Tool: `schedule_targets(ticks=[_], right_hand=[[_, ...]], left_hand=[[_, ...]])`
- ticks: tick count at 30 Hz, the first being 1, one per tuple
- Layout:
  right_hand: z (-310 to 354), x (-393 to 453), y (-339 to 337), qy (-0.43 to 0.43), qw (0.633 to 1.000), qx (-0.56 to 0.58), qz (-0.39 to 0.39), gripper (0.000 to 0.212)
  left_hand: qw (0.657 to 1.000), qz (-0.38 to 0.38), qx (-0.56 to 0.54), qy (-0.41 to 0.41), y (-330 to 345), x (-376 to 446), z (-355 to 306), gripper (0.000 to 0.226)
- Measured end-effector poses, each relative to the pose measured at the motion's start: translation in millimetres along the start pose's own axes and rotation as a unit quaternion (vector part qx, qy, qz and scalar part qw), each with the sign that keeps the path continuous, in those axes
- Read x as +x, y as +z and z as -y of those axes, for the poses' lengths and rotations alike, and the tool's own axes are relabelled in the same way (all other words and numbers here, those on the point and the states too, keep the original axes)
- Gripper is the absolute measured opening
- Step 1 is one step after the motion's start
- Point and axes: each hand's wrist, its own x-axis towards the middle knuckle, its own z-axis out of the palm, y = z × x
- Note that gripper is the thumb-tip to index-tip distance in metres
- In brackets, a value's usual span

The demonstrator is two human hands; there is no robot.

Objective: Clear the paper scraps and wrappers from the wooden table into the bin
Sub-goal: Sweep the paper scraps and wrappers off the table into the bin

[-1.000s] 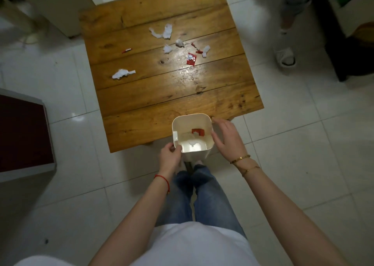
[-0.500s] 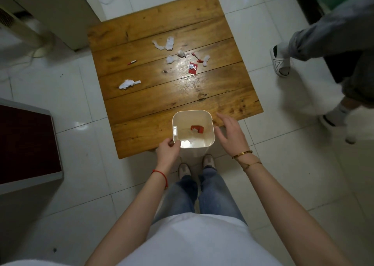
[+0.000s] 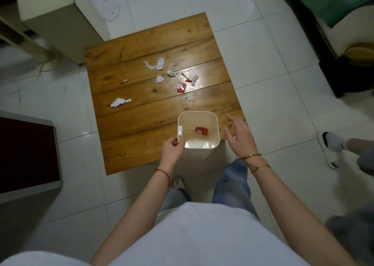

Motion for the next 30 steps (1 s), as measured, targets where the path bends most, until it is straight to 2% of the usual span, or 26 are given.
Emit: schedule_targets(ticks=[4, 10, 16, 23, 30], right_hand=[[-37, 25, -54, -0.003, 1.0, -0.002, 0.004, 0.044], [-92, 71, -141, -0.027, 0.998, -0.045, 0.02, 0.045], [-126, 130, -209, -0.074, 0.996, -0.043, 0.039, 0.045], [-143, 214, -244, -0.12, 0.99, -0.036, 0.071, 0.045], [-129, 323, -241, -0.187, 0.975, -0.045, 0.115, 0.045]], left_hand=[[1.0, -0.026, -0.009, -0.013, 41, -1, -44, 0.04], [0.995, -0.046, -0.077, -0.032, 119, 2, -106, 0.042], [0.985, -0.045, -0.158, -0.05, 177, 14, -166, 0.034], [0.98, -0.09, -0.168, -0.055, 216, 43, -226, 0.032], [0.966, -0.139, -0.203, -0.078, 243, 94, -276, 0.036]])
